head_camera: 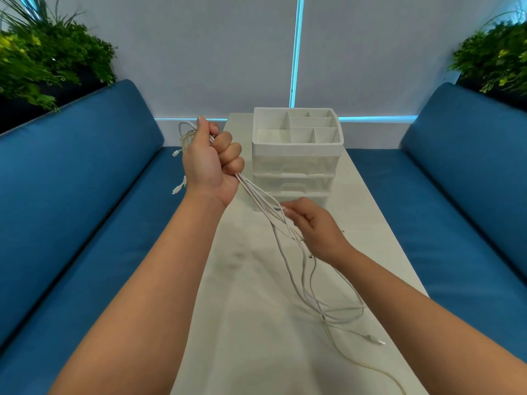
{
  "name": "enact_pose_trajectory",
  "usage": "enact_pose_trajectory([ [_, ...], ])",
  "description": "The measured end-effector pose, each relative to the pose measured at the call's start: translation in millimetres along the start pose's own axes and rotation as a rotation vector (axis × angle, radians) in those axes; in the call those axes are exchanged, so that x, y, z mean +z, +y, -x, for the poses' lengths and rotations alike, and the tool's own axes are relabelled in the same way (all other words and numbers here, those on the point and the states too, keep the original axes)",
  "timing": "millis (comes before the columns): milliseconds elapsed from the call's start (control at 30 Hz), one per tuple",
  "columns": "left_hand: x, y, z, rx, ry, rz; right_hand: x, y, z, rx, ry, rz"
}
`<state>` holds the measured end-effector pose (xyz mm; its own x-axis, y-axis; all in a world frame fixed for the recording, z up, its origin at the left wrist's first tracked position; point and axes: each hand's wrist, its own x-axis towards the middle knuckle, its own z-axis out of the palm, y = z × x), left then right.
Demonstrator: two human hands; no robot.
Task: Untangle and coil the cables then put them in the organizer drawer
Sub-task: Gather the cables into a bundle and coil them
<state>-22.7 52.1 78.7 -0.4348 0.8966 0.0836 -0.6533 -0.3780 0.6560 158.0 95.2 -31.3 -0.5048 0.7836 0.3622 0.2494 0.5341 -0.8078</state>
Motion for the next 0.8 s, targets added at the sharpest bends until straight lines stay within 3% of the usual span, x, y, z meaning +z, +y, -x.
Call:
enact_pose_trajectory([
  [67,-0.9,-3.8,1.0,0.000,0.004,-0.014,1.0,7.7,5.2,-0.142,-0.135,0.298],
  [133,-2.4,-7.3,1.6,0.002,0.022,-0.024,1.3,9.8,13.5,-0.139,-0.184,0.367],
  [300,-8.5,-9.5,1.6,0.013,0.084,-0.020,5.3,7.6,24.5,0.005,-0.077,0.236],
  [433,-11.6,-11.6,-0.2,0.022,0.102,-0.034,8.6,9.9,14.8,0.197,-0.132,0.349],
  [633,-12.7,-19.6,1.7,0.014,0.106,-0.065,7.4,-0.9,2.8,0.403,-0.050,0.136],
  [800,-10.7,-23.1,3.3,0.010,0.103,-0.073,14.4,-1.9,-0.2,0.319,-0.033,0.616],
])
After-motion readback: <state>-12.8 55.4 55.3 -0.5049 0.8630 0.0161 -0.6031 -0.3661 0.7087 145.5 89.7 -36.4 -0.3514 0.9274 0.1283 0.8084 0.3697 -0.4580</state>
